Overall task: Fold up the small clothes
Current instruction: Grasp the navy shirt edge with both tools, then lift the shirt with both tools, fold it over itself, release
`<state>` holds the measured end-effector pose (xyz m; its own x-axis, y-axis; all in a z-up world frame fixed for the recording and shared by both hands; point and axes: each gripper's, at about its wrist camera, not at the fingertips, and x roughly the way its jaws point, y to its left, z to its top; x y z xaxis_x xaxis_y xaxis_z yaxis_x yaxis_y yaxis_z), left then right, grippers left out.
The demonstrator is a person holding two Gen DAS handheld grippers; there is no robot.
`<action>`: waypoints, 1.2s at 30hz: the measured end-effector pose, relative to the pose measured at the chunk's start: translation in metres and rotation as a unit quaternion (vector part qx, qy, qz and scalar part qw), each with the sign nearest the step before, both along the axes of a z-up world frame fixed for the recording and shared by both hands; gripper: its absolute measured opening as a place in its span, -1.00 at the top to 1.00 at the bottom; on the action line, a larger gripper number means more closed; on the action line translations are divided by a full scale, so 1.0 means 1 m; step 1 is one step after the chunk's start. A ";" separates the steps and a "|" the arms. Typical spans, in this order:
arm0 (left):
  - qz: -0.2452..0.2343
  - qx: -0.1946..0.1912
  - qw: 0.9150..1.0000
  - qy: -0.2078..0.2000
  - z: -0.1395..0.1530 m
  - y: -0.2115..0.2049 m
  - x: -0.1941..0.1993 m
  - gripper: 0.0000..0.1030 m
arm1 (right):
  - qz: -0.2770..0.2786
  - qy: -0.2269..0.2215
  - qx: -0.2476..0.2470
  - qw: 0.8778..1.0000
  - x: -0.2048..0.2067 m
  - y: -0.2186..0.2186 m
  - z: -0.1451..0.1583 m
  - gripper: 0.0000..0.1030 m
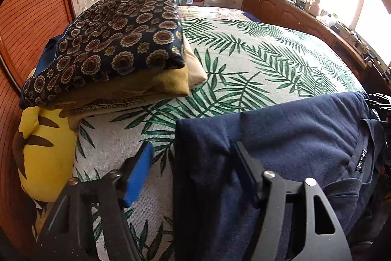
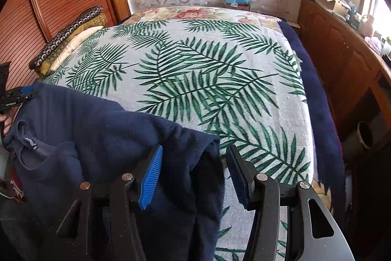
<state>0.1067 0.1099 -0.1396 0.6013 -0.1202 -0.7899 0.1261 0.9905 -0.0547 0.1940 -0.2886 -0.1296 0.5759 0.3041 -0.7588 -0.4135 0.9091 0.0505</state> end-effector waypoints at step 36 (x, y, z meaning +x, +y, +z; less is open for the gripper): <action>-0.047 -0.071 0.984 -0.159 0.144 -0.020 -0.074 0.78 | 0.016 -0.110 0.095 0.989 -0.097 -0.037 0.108 0.82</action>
<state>0.0329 0.0903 0.0045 0.7966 -0.2830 -0.5341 0.2503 0.9587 -0.1348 0.0969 -0.3255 -0.0218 0.7078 0.4510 -0.5437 -0.4628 0.8775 0.1255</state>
